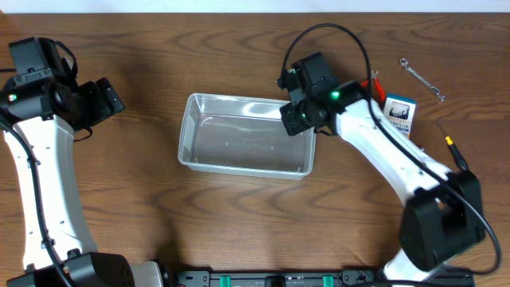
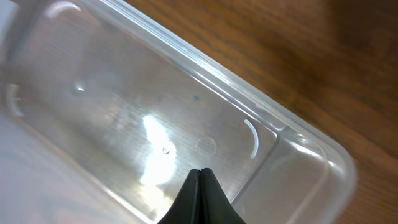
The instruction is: Pack container
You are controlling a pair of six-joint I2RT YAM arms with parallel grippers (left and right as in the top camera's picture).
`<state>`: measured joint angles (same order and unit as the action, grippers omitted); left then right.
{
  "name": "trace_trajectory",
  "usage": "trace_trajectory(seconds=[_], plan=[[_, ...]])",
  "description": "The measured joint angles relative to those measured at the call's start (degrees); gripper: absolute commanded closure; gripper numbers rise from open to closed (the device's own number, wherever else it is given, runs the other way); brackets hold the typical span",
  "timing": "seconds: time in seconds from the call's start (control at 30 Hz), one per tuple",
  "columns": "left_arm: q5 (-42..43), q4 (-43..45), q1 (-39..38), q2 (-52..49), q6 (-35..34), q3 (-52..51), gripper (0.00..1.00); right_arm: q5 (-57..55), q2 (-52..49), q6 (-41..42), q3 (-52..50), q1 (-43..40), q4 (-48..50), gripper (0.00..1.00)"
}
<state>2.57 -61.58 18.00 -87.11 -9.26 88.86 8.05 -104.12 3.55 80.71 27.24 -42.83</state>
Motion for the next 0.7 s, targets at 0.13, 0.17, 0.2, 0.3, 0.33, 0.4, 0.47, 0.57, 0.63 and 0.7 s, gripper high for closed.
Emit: trace_trajectory(seconds=[0.13, 0.17, 0.2, 0.3, 0.33, 0.4, 0.47, 0.57, 0.63, 0.7], plan=[[0.0, 0.0, 0.0, 0.0, 0.0, 0.0, 0.02, -1.2, -3.7, -0.7, 0.1, 0.0, -0.3, 0.99], [0.0, 0.0, 0.0, 0.0, 0.0, 0.0, 0.02, -1.7, -4.3, -0.8, 0.1, 0.0, -0.3, 0.99], [0.0, -0.1, 0.0, 0.0, 0.0, 0.0, 0.02, -2.2, -4.9, -0.9, 0.1, 0.0, -0.2, 0.99], [0.0, -0.4, 0.0, 0.0, 0.0, 0.0, 0.02, -4.8, -5.7, -1.1, 0.1, 0.0, 0.1, 0.99], [0.0, -0.5, 0.0, 0.0, 0.0, 0.0, 0.02, -5.8, -5.8, -1.1, 0.1, 0.0, 0.5, 0.99], [0.0, -0.7, 0.0, 0.0, 0.0, 0.0, 0.02, -7.5, -5.8, -1.2, 0.2, 0.0, 1.6, 0.99], [0.0, -0.9, 0.0, 0.0, 0.0, 0.0, 0.02, -8.8, -5.8, -1.2, 0.2, 0.0, 2.6, 0.99], [0.0, -1.1, 0.0, 0.0, 0.0, 0.0, 0.02, -10.7, -5.8, -1.2, 0.2, 0.0, 3.8, 0.99], [0.0, -1.2, 0.0, 0.0, 0.0, 0.0, 0.02, -11.6, -5.8, -1.2, 0.2, 0.0, 4.5, 0.99], [0.0, -1.2, 0.0, 0.0, 0.0, 0.0, 0.02, -12.3, -5.8, -1.2, 0.2, 0.0, 5.3, 0.99]])
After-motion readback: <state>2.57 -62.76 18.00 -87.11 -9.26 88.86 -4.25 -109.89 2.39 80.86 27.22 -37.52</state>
